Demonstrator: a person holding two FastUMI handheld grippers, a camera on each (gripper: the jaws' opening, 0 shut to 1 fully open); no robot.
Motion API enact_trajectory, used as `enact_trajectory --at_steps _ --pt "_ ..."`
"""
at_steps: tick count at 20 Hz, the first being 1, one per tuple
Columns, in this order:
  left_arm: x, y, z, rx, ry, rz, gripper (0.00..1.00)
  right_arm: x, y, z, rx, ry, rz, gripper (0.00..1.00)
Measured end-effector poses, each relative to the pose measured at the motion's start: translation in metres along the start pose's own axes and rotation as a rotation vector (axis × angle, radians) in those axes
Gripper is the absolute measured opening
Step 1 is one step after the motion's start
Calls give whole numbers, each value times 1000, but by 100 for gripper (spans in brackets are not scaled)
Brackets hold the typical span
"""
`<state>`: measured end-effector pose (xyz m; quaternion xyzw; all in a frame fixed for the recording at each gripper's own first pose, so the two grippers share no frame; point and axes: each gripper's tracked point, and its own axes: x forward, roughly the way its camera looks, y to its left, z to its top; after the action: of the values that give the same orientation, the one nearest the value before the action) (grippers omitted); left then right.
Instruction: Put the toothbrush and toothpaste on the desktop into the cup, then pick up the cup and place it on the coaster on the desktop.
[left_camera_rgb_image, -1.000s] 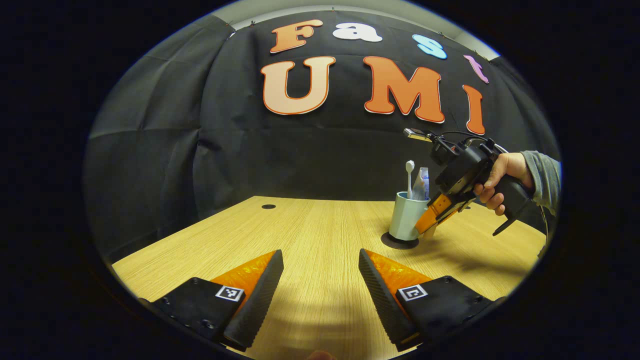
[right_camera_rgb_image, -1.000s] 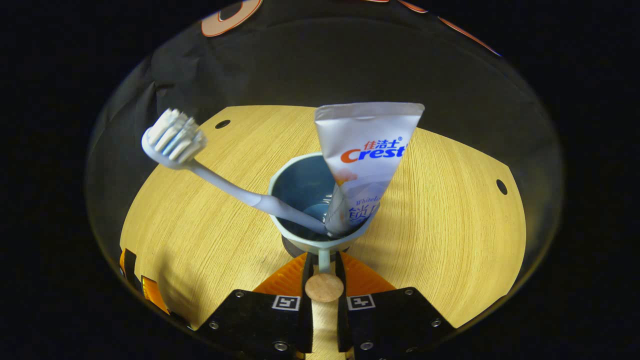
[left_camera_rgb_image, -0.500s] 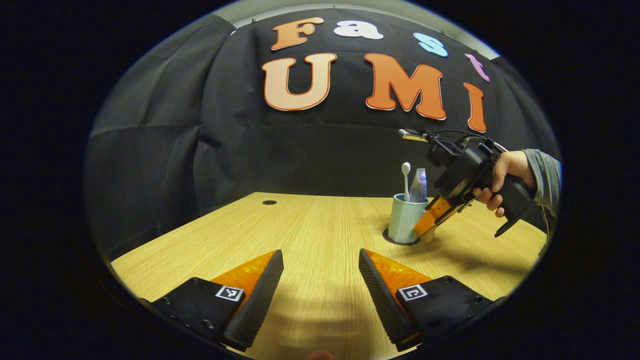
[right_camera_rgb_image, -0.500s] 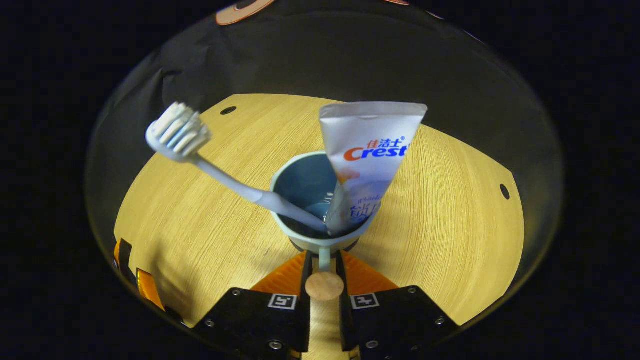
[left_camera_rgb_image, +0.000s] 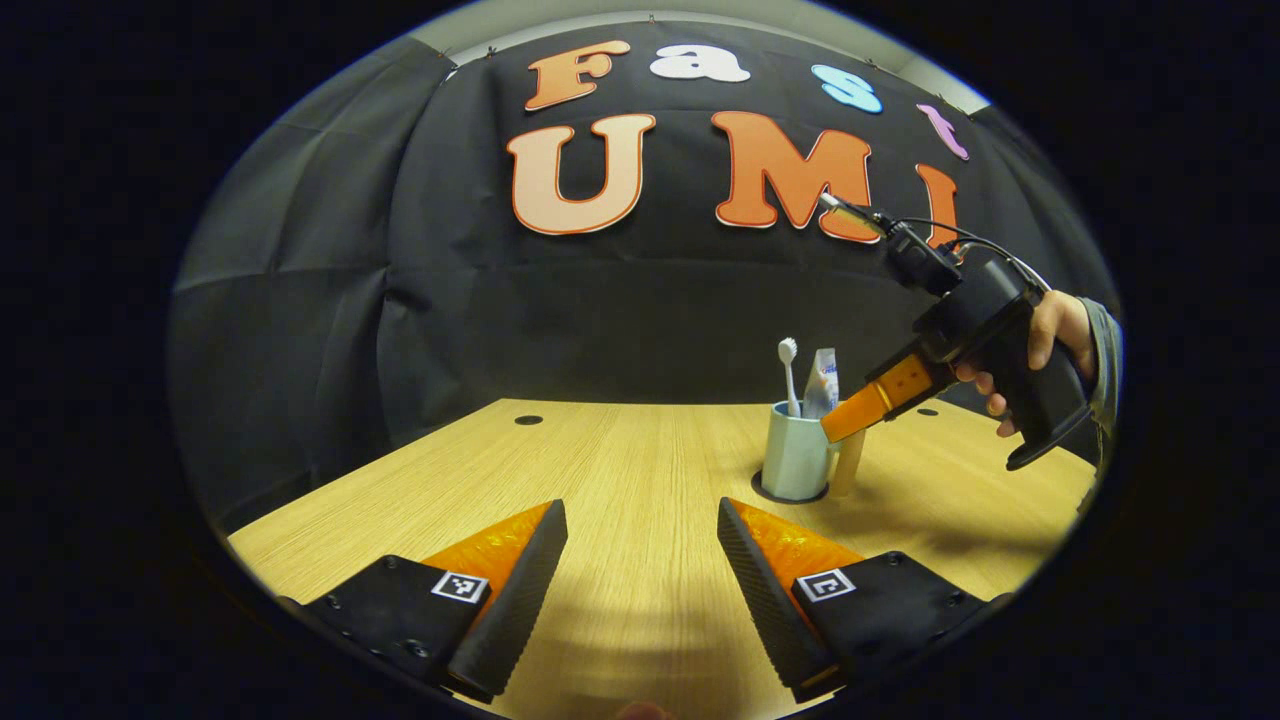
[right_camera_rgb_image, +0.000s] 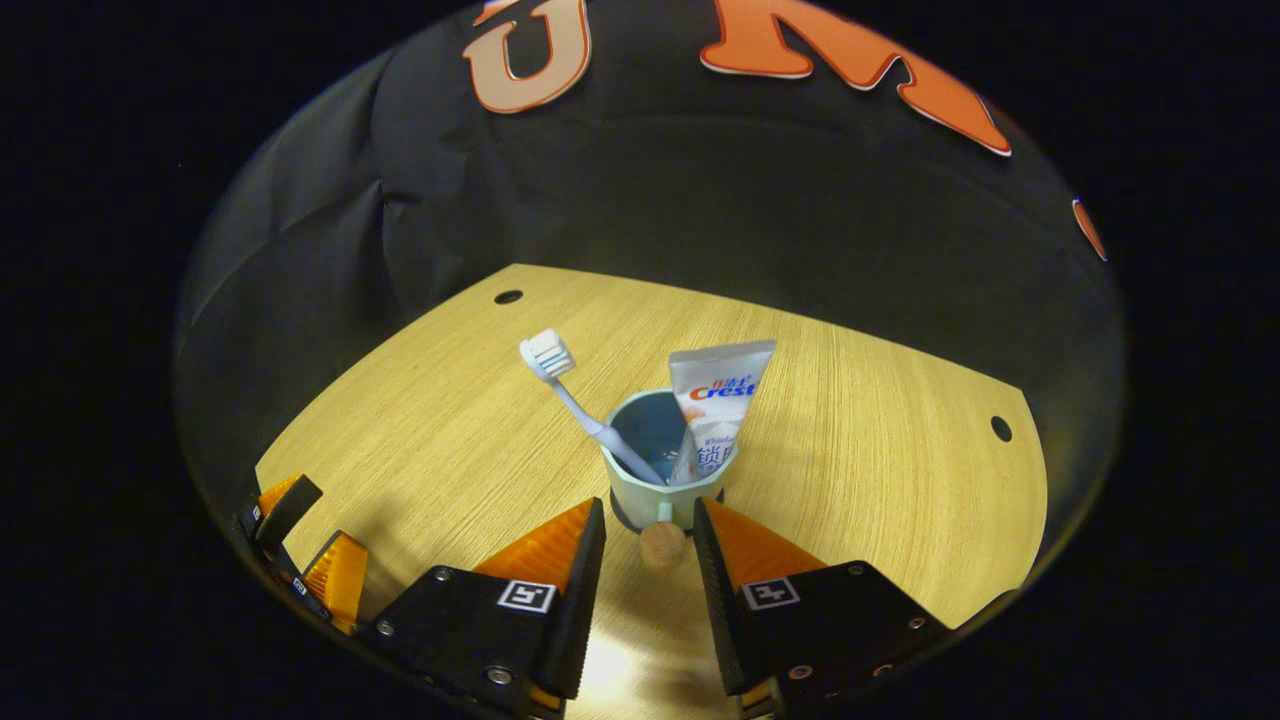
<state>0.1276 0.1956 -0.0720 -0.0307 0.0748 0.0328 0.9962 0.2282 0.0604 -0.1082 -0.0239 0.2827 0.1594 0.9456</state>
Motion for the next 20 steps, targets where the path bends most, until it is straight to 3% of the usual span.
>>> enact_trajectory --at_steps 1,3,7,9,10,13,16,20 --pt "-1 -4 3 1 -3 -3 96 -6 -2 5 -2 -37 -4 51" --pt "2 -8 9 8 -11 -9 96 -13 -6 11 8 -100 -6 61" --pt "2 -22 28 21 -41 -21 96 -34 -21 22 5 -221 -30 69" --pt "3 -30 36 26 -54 -30 96 -41 -31 26 -9 -277 -52 71" --pt "4 -34 41 28 -60 -35 96 -45 -34 23 -10 -286 -53 67" --pt "3 -50 53 33 -78 -56 96 -58 -42 14 -7 -319 -64 76" --pt "2 -73 62 53 -90 -94 96 -74 -63 13 -15 -418 -116 77" --pt "0 -100 72 79 -111 -120 96 -98 -91 -6 1 -468 -175 77"
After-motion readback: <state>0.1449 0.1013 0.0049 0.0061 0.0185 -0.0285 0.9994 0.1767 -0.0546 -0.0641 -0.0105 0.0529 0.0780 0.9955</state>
